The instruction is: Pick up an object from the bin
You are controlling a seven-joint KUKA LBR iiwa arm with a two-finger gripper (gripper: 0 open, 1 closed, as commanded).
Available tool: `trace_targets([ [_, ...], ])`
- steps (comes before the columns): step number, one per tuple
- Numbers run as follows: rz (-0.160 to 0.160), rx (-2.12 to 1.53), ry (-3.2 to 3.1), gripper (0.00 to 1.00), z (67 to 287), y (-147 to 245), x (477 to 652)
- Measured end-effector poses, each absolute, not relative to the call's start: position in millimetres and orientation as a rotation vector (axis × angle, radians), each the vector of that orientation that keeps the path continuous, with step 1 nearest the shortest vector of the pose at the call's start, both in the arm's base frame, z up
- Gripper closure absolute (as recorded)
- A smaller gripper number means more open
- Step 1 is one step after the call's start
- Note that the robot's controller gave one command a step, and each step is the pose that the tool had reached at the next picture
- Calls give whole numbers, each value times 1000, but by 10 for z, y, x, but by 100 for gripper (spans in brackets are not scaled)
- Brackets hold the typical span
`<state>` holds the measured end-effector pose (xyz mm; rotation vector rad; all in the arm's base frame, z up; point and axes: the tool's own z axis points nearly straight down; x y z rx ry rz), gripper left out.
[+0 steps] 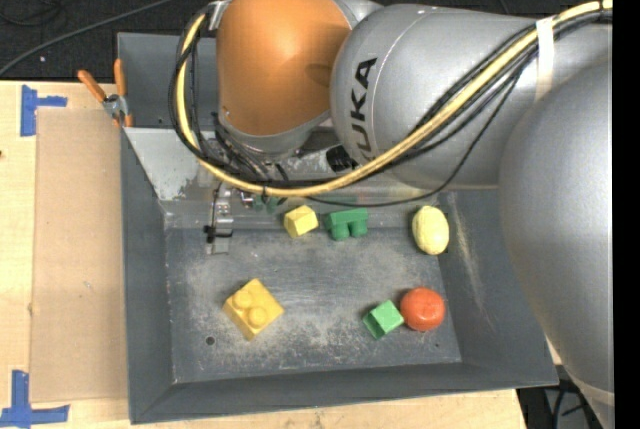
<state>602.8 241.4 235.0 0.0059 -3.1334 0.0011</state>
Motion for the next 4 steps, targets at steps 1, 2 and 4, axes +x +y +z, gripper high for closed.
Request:
trace_targets([
  [1,-2,-2,-3141,0,2403,2399,6046],
  [2,1,231,-3131,0,1401,1951,5664],
  [4,1,831,-3015,0,1069,1556,5398],
])
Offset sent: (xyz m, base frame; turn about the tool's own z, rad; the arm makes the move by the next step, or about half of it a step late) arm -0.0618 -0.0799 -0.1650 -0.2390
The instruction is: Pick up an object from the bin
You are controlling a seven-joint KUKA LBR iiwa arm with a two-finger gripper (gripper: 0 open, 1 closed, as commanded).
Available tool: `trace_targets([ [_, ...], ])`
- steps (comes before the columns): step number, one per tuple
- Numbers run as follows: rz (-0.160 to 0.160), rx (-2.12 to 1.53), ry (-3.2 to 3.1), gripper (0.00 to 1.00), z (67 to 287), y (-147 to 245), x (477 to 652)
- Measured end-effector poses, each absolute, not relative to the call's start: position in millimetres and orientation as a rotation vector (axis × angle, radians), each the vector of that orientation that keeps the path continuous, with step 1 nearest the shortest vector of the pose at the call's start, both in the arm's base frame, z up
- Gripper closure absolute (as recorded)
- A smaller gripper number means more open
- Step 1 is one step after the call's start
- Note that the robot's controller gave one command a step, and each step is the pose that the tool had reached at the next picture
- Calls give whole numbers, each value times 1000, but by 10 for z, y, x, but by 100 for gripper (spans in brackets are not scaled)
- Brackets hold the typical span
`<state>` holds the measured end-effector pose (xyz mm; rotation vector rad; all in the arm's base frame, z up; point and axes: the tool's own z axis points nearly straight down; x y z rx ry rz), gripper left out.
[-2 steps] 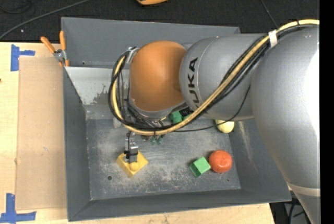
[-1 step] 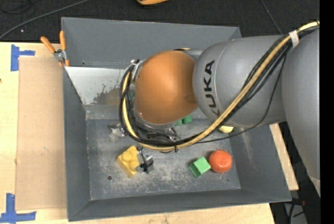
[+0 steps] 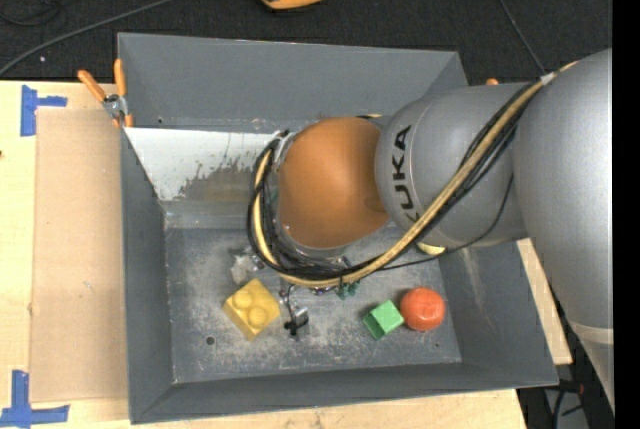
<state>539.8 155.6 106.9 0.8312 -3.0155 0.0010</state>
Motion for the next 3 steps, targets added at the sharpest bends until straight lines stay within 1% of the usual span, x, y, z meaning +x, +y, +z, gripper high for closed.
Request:
trace_targets([
  [1,-6,856,-3028,0,668,1370,5495],
  [2,-3,710,-3058,100,700,1419,5367],
  [3,-4,706,-3058,100,704,1420,5363],
])
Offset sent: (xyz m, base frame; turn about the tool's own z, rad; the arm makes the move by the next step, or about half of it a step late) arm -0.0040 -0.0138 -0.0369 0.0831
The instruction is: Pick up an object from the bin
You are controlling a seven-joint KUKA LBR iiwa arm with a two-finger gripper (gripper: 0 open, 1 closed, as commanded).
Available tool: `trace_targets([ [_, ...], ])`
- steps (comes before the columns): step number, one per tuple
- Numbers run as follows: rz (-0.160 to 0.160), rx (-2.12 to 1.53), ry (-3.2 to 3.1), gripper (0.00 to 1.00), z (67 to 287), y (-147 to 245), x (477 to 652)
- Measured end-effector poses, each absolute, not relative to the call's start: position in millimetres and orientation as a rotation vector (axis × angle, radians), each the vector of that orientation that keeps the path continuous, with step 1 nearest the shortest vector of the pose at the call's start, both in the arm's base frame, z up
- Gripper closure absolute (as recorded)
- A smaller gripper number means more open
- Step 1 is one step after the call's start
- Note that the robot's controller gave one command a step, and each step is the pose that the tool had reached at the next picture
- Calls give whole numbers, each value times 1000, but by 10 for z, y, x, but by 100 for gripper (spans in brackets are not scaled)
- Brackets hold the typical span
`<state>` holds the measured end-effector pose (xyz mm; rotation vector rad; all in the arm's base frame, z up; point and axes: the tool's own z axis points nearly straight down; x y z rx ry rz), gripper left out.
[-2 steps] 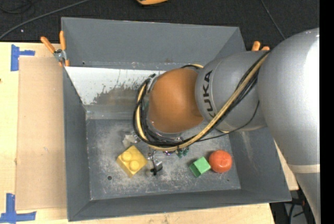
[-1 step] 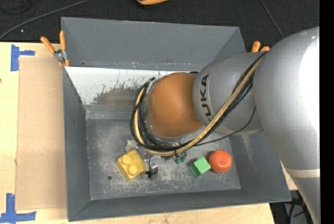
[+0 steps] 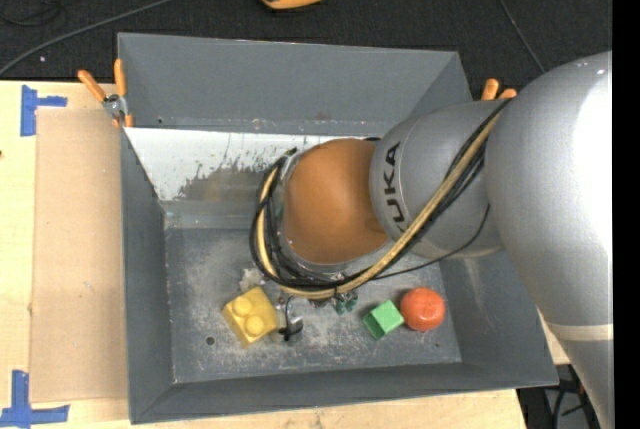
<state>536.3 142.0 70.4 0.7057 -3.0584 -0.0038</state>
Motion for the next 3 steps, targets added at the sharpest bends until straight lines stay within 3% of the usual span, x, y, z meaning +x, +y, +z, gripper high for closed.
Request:
trace_targets([
  [3,-5,702,-3056,100,1571,1435,5351],
])
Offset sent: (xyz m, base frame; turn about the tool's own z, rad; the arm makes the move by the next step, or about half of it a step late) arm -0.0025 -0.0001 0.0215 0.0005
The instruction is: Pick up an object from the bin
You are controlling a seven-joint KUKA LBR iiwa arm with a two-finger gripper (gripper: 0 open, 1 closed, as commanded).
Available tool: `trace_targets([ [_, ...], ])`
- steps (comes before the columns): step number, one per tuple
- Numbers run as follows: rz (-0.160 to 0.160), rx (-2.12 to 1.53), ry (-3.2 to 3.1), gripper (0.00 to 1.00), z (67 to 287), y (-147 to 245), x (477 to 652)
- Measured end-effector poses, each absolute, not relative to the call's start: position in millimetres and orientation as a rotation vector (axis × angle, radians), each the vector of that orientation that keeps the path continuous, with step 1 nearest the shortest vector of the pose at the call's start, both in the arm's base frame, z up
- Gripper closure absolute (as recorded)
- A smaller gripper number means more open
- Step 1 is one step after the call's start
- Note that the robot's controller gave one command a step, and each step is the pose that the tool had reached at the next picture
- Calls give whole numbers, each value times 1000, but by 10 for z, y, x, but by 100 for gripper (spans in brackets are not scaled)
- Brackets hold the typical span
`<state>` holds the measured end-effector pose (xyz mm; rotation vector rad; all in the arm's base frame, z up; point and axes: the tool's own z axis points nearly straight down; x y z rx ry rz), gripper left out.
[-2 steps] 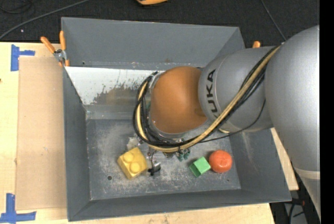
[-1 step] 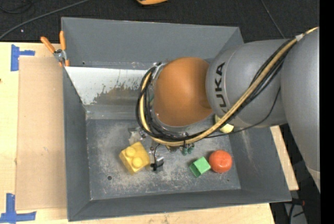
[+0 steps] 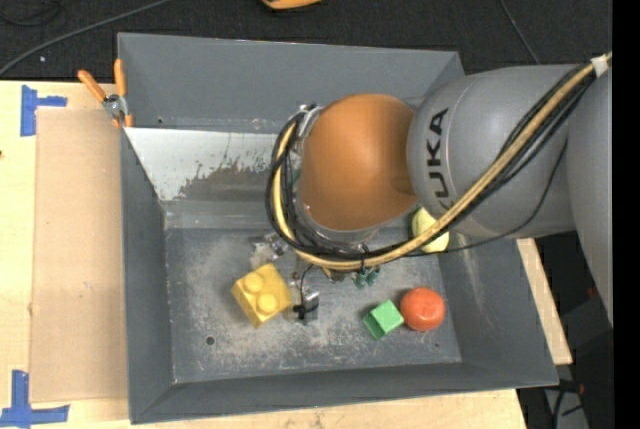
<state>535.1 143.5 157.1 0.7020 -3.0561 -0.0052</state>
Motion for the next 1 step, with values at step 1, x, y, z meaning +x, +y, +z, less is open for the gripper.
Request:
trace_targets([
  [1,-5,702,-3058,100,1827,1436,5355],
])
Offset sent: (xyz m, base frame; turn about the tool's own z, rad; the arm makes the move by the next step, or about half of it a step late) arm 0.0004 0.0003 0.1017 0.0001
